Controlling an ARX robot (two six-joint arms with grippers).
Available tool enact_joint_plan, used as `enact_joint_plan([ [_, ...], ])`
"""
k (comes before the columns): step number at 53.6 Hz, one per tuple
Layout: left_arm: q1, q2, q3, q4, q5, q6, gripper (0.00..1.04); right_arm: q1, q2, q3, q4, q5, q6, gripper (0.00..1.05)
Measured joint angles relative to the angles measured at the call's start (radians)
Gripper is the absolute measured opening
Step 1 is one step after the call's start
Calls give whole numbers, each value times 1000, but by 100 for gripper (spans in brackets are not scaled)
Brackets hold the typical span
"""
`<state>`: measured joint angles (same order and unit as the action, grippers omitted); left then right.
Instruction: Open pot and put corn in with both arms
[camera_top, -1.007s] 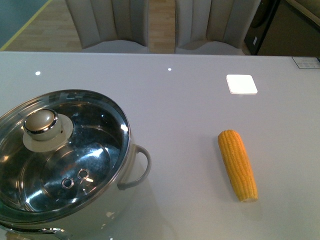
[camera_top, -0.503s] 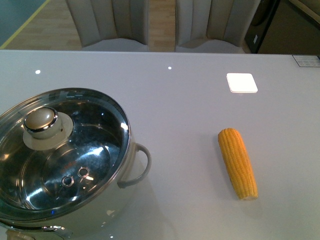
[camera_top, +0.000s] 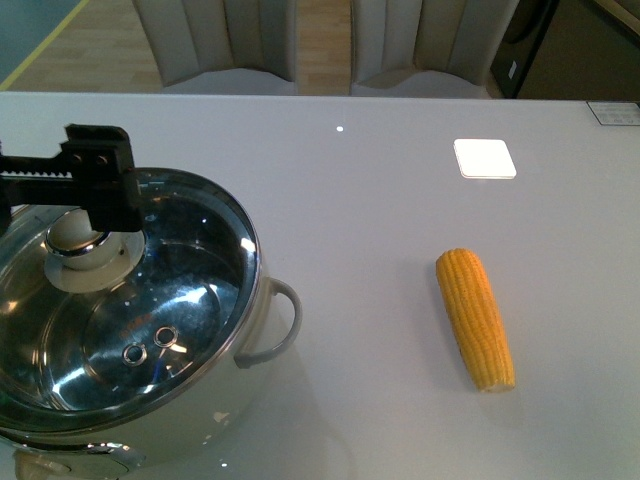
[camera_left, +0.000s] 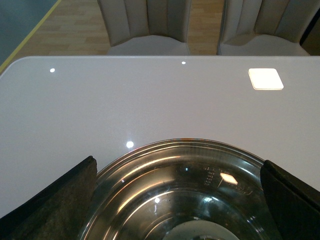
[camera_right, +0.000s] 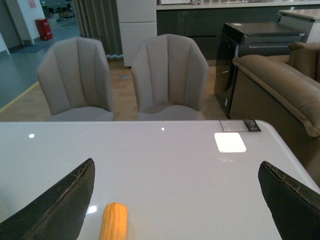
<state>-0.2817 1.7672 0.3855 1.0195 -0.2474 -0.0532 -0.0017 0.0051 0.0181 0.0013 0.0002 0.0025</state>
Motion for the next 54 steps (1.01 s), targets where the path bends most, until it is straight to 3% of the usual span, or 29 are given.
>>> enact_joint_plan([
  [11, -3, 217, 50, 136, -27, 10, 98, 0, 0, 0, 0, 0, 0, 96],
  [25, -59, 295, 48, 247, -78, 8, 98, 0, 0, 0, 0, 0, 0, 96],
  [47, -77, 302, 18, 254, -133, -30, 97, 0, 0, 0, 0, 0, 0, 96],
  [54, -79, 304, 14, 256, -140, -43, 89, 0, 0, 0, 0, 0, 0, 96],
])
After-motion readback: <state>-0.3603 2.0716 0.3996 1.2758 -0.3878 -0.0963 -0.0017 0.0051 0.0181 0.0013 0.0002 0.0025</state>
